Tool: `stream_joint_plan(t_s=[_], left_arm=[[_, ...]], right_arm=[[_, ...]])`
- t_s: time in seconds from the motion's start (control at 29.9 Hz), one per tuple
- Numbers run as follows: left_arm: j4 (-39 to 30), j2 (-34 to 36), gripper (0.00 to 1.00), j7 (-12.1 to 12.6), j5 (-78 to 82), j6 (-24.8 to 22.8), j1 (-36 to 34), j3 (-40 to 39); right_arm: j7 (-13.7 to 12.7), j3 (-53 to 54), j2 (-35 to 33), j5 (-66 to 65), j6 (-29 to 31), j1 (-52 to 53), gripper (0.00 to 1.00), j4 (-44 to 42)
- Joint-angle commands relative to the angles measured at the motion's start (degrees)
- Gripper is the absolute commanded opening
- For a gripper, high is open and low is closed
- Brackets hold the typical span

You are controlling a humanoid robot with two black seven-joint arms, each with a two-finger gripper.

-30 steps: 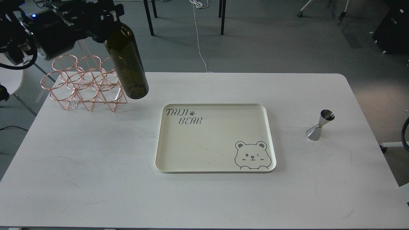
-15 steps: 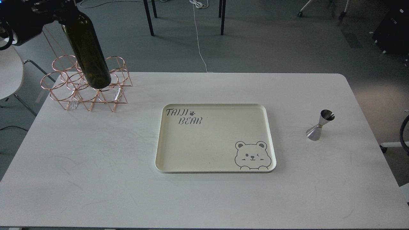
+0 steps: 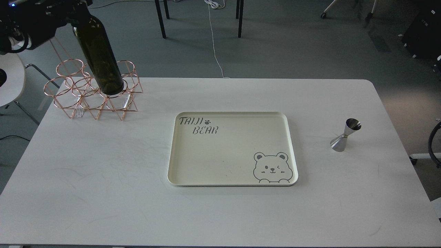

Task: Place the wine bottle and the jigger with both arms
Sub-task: 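Lower the bottle into a slot of the copper rack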

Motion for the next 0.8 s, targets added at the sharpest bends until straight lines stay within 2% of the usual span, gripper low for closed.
stream_joint_plan(t_s=[0.0,0.4,0.77], left_arm=[[0.1,0.0,0.11,0.1,-0.1,0.4,-0.1,0.5],[0.1,-1.0,0.15,0.2,-0.6,2.1,0.2,4.2],[4.5,-2.7,0.24,-0.2,-1.2,3.8,0.7,7.1]], right_arm=[[0.0,0.0,0.0,0.0,0.0,0.1,1.0,0.0],[0.0,0.0,0.0,0.0,0.0,0.2,1.0,0.0],[-0.1,-0.2,0.0,0.0,0.0,0.0,1.0,0.2]])
